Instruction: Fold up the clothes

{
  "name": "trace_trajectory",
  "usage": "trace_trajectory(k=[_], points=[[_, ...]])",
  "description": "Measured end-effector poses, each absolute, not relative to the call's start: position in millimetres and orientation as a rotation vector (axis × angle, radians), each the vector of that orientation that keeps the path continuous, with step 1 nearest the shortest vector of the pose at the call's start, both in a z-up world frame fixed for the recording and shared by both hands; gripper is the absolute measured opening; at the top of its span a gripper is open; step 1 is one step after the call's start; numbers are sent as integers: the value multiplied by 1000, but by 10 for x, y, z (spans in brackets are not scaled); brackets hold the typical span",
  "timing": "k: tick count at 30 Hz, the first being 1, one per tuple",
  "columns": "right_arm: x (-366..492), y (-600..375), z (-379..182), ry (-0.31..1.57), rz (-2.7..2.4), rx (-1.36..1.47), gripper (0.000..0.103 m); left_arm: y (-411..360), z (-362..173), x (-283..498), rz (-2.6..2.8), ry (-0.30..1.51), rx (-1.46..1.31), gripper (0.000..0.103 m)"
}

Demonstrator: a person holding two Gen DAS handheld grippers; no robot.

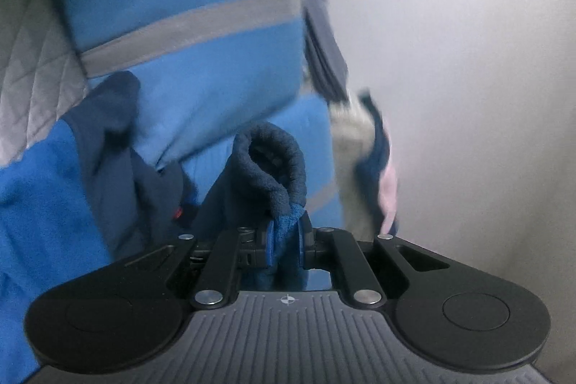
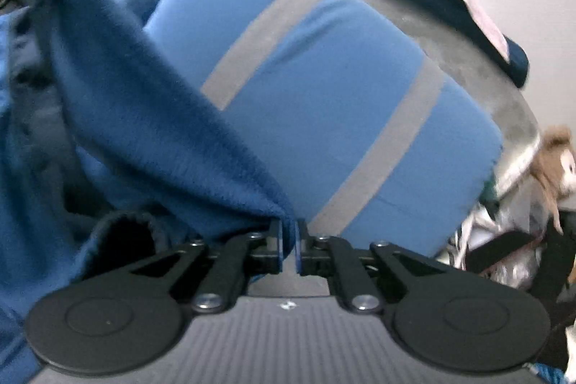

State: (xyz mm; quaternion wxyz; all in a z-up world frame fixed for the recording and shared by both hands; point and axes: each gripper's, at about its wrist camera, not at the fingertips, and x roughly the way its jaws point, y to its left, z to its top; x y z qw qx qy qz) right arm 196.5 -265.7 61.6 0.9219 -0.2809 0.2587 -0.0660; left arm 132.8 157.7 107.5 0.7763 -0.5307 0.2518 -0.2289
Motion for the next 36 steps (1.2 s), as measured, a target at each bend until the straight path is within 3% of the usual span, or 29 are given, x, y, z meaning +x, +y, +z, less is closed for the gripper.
trace_trajectory(k=[6, 13, 15, 16, 18, 22, 31, 36], points=[[1897, -2511, 192, 598, -106, -637, 6, 1519, 707, 1064, -371, 759, -927, 12], [1762, -2419, 117, 635, -59, -690, 8, 1635, 250, 835, -272, 895, -819, 12], [1737, -2390, 120, 638, -50, -706, 18, 1668, 135, 781, -250, 919, -824, 12], [1711, -2372, 116, 640, -44, -714, 31, 1686, 81, 757, -241, 928, -828, 12], [1653, -2329, 119, 637, -45, -744, 40, 1732, -19, 715, -229, 943, -837, 13], [1495, -2255, 188, 604, -52, -785, 81, 1714, -217, 616, -211, 955, -816, 14], [1221, -2303, 467, 593, -86, -693, 84, 1616, -88, 395, -152, 883, -761, 13], [1179, -2532, 636, 680, 0, -349, 81, 1554, -99, 363, -109, 897, -732, 13]])
